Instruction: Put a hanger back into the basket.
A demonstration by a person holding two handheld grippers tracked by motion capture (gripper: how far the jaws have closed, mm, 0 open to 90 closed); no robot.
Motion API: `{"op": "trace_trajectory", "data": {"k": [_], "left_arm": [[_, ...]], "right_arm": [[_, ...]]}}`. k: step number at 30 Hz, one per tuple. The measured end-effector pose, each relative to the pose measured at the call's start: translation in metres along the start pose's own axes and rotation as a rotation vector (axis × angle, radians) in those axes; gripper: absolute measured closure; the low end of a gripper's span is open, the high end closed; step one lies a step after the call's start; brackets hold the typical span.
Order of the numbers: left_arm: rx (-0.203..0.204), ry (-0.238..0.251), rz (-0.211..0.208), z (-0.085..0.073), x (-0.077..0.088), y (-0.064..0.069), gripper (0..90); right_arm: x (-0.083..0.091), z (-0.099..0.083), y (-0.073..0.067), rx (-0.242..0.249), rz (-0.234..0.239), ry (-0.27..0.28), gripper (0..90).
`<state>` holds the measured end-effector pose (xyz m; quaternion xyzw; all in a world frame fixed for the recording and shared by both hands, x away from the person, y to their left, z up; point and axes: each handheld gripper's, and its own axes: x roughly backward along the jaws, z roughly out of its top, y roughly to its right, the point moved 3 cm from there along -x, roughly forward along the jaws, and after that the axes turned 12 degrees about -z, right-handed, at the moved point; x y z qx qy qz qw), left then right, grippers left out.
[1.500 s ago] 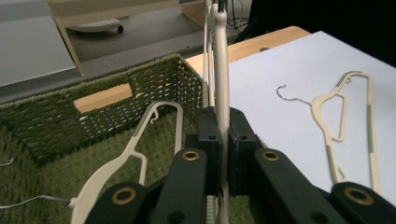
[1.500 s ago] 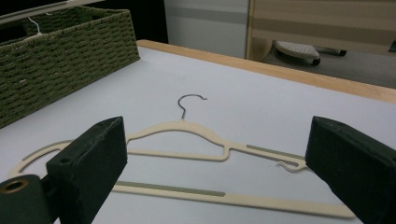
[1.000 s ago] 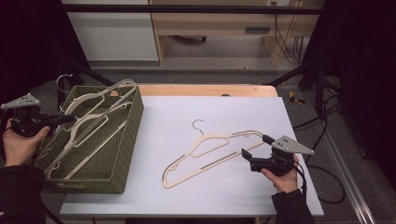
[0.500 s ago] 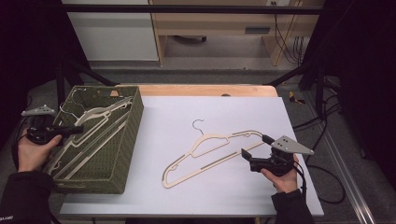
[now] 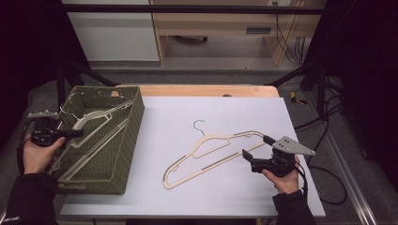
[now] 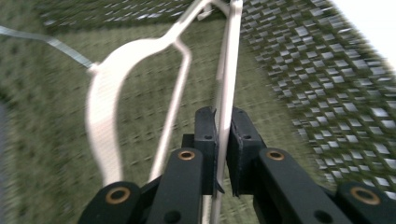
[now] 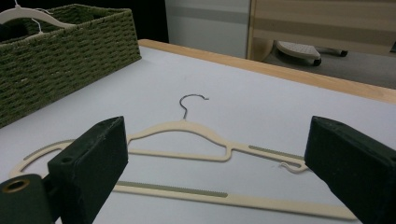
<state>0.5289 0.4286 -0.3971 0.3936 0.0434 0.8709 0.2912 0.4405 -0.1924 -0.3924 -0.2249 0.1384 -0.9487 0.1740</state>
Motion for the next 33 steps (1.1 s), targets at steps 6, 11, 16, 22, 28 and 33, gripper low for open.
{"op": "trace_trajectory", "data": {"k": [6,11,16,22,28,33], "left_arm": [[0.039,-0.058,0.097,-0.007,-0.005,-0.010,70.4],[0.065,-0.096,0.182,-0.011,-0.007,-0.014,56.6],[0.078,-0.090,0.195,-0.015,-0.006,-0.016,51.7],[0.062,-0.074,0.191,-0.016,0.005,-0.012,49.4],[0.025,0.020,0.157,-0.010,0.019,0.006,46.7],[-0.055,0.149,0.076,-0.001,0.027,0.036,38.9]], "right_arm": [[-0.002,-0.001,-0.001,0.002,0.000,-0.005,6.7],[-0.003,-0.002,-0.002,0.006,0.003,-0.010,6.8],[-0.004,-0.002,-0.002,0.009,0.003,-0.009,6.9],[-0.005,-0.002,-0.002,-0.001,0.001,-0.014,7.0],[-0.007,-0.001,-0.003,-0.006,0.000,-0.012,7.0],[-0.009,0.000,-0.003,-0.008,-0.002,-0.010,6.8]]}}
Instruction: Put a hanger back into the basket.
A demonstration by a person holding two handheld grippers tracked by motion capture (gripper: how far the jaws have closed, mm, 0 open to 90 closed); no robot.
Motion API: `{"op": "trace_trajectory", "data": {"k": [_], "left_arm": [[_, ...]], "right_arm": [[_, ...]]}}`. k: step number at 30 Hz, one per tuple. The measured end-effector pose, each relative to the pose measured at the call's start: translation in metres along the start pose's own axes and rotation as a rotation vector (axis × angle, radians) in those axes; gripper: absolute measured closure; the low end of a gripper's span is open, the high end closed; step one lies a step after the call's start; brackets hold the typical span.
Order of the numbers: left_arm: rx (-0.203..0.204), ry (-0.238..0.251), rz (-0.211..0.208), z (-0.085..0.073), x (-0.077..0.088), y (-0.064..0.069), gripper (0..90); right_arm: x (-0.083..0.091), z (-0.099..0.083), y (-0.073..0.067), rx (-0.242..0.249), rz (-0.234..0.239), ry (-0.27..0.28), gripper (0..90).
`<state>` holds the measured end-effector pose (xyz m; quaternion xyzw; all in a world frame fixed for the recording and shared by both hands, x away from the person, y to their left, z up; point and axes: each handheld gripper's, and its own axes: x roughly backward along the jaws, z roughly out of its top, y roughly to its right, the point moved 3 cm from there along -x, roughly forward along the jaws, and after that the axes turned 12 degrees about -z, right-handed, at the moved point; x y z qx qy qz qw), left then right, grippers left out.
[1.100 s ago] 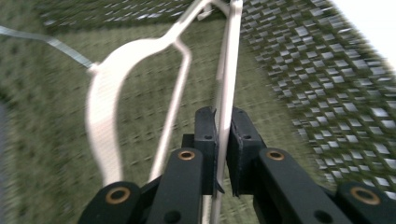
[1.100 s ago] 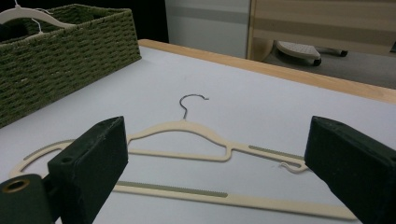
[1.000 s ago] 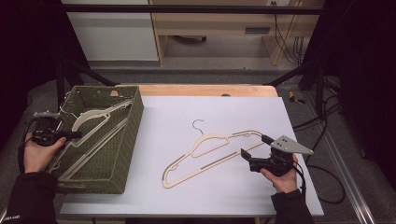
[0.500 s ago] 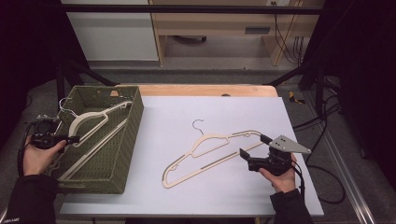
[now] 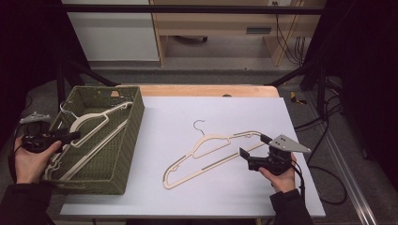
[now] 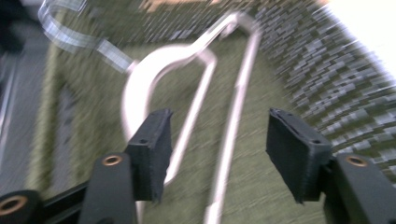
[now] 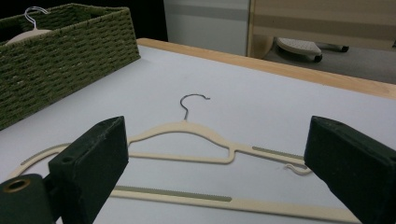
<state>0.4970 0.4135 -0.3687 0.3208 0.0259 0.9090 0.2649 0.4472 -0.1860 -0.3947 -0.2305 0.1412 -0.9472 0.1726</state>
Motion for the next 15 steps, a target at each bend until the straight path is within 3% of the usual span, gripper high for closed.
{"op": "trace_trajectory", "data": {"k": [1,2,3,7,15], "left_arm": [[-0.018,0.020,-0.025,0.002,0.001,0.007,35.7],[-0.048,0.053,-0.068,0.006,-0.001,0.023,34.5],[-0.048,0.053,-0.068,0.006,-0.001,0.023,33.8],[-0.120,0.097,-0.116,0.015,-0.007,0.054,27.1],[-0.206,0.174,-0.227,0.029,-0.022,0.114,16.9]], "right_arm": [[-0.001,0.000,0.000,-0.003,-0.002,-0.002,6.5],[-0.002,0.000,0.000,-0.004,-0.002,-0.004,6.4],[-0.002,0.000,0.000,-0.005,0.000,-0.003,6.4],[-0.003,0.000,0.000,-0.011,-0.003,-0.008,6.1],[-0.004,0.003,-0.003,-0.024,-0.002,-0.002,5.6]]}}
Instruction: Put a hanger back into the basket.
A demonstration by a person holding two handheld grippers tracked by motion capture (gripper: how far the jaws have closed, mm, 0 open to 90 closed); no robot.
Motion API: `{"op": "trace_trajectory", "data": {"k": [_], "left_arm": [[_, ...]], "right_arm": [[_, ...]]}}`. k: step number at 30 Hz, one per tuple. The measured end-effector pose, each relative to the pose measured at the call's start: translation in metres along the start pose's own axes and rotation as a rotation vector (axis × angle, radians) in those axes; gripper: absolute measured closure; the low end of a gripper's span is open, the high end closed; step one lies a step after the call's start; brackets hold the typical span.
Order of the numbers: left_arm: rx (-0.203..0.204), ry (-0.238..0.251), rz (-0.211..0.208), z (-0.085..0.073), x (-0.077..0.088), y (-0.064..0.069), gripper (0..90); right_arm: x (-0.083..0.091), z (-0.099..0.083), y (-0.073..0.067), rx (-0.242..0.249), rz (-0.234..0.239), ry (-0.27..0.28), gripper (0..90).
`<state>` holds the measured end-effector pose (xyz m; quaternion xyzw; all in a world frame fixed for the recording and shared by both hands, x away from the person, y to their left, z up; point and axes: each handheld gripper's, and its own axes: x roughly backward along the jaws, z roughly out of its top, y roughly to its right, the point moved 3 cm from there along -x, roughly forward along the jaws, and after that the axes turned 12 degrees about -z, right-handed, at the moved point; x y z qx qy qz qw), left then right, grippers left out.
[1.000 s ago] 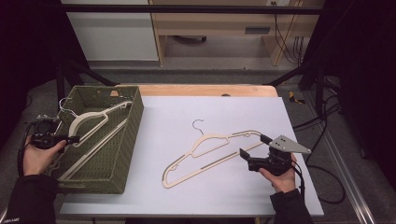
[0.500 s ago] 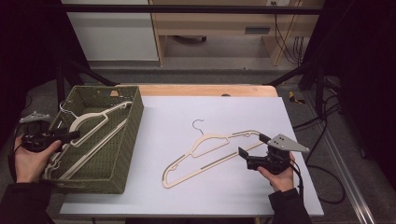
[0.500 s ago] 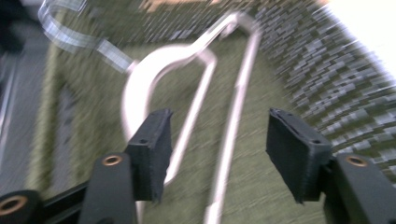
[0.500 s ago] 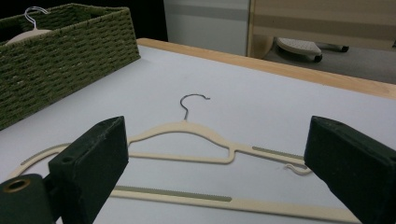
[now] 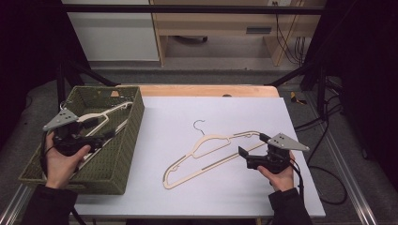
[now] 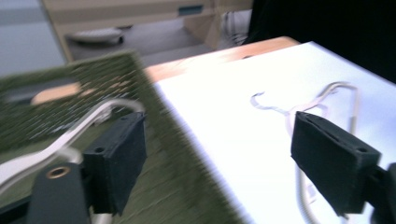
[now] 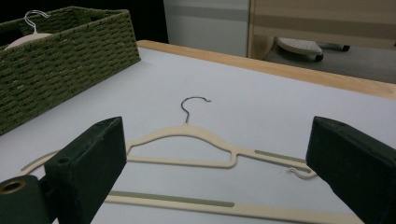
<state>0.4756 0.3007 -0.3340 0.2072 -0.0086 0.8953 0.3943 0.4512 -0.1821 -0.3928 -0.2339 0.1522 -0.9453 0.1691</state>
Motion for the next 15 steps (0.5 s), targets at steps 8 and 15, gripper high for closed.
{"op": "trace_trajectory", "data": {"k": [8,15], "left_arm": [[-0.076,0.009,-0.102,0.007,-0.039,0.045,13.8],[-0.103,-0.001,-0.149,0.002,-0.071,0.073,13.2]], "right_arm": [[-0.006,0.004,-0.009,0.010,0.015,0.002,5.9],[-0.019,0.008,-0.021,0.027,0.028,-0.006,6.2]]}}
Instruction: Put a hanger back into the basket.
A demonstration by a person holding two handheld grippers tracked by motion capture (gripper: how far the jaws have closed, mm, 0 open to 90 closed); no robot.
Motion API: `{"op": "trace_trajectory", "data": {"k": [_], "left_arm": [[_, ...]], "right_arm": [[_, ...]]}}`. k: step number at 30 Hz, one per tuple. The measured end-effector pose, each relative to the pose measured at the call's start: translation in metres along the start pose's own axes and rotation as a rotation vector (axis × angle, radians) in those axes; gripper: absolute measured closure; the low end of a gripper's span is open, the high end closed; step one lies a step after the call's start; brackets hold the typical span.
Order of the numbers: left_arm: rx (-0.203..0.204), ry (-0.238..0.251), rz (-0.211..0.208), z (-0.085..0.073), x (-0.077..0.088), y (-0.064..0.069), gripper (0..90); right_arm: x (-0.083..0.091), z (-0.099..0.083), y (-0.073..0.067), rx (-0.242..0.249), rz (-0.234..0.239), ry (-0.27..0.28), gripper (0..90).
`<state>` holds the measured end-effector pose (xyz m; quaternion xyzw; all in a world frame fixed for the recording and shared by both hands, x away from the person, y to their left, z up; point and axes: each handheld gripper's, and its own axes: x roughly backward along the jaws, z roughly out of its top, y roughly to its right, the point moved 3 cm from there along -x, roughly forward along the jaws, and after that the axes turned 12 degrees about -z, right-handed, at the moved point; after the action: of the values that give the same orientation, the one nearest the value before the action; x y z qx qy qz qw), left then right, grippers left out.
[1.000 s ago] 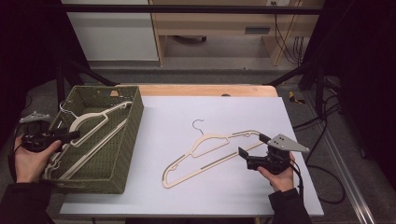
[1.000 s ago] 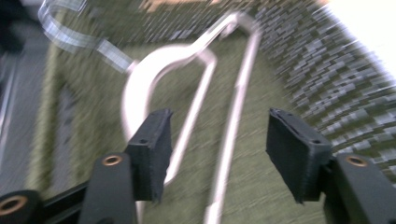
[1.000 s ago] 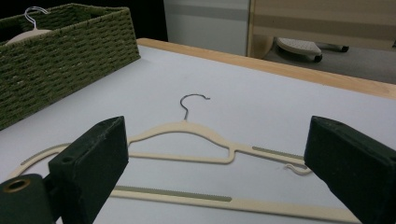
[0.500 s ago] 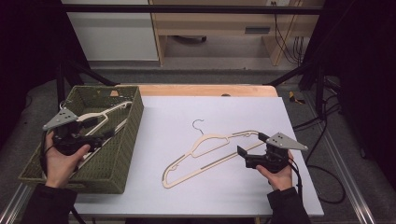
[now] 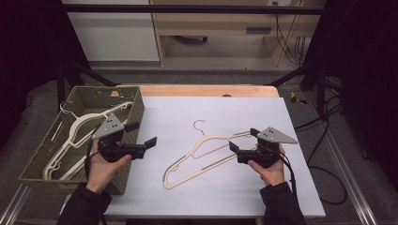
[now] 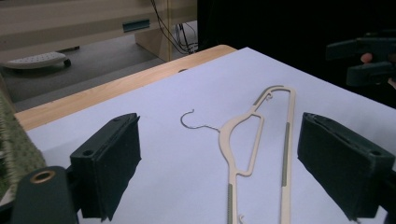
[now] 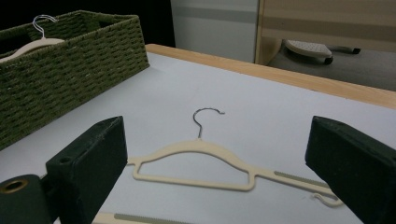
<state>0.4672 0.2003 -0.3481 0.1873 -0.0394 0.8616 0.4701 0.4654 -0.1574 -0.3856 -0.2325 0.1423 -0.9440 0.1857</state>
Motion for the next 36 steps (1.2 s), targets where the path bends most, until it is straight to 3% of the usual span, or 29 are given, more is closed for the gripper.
{"op": "trace_trajectory", "data": {"k": [3,12,15,22,32,36], "left_arm": [[0.001,-0.010,-0.034,-0.004,-0.019,0.009,13.2],[0.003,-0.067,-0.077,-0.025,-0.052,0.022,13.2],[0.006,-0.094,-0.085,-0.034,-0.062,0.025,13.2],[0.015,-0.150,-0.087,-0.056,-0.080,0.025,13.2],[0.049,-0.159,-0.086,-0.069,-0.082,0.017,13.3],[0.058,-0.150,-0.089,-0.070,-0.081,0.017,13.4]], "right_arm": [[-0.009,0.004,-0.005,0.002,0.002,0.003,7.0],[-0.032,0.011,-0.013,0.005,-0.014,-0.010,9.5],[-0.050,0.013,-0.015,0.027,-0.037,-0.017,11.3],[-0.078,0.017,-0.017,0.007,-0.054,-0.052,14.8],[-0.134,0.004,-0.024,0.127,-0.113,-0.149,23.5],[-0.147,-0.001,-0.028,0.139,-0.117,-0.171,27.5]]}}
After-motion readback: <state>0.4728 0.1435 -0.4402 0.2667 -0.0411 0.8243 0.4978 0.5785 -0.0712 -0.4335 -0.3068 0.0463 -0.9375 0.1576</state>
